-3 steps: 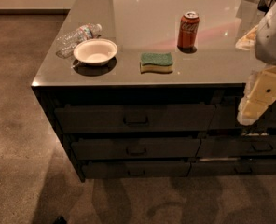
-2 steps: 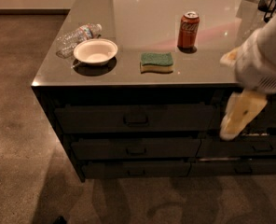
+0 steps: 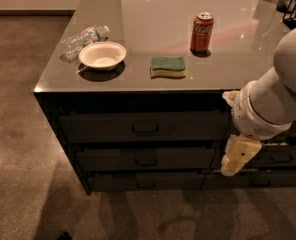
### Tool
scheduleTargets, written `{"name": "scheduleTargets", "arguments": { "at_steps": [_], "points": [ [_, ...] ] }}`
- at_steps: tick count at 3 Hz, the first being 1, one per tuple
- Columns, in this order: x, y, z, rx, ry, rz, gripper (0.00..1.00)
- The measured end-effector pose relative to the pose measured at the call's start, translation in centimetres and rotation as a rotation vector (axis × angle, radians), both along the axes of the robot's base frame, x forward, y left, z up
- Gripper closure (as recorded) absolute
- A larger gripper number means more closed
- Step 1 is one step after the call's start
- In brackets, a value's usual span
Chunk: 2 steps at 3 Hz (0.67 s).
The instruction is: Open top drawer
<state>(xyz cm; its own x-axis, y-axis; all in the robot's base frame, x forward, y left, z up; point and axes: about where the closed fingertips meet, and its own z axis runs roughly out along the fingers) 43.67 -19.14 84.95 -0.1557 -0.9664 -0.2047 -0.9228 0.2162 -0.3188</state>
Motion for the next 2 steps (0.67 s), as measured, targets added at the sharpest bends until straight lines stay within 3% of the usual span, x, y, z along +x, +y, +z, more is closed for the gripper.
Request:
{"name": "scheduleTargets", "arguments": {
  "at_steps": [1,2],
  "points": [
    [-0.3,2.8,-3.5,0.035,0.031,0.077,0.00],
    [-2.7,6.4,-11.2,0.090,0.056,0.206,0.00]
  ]
}}
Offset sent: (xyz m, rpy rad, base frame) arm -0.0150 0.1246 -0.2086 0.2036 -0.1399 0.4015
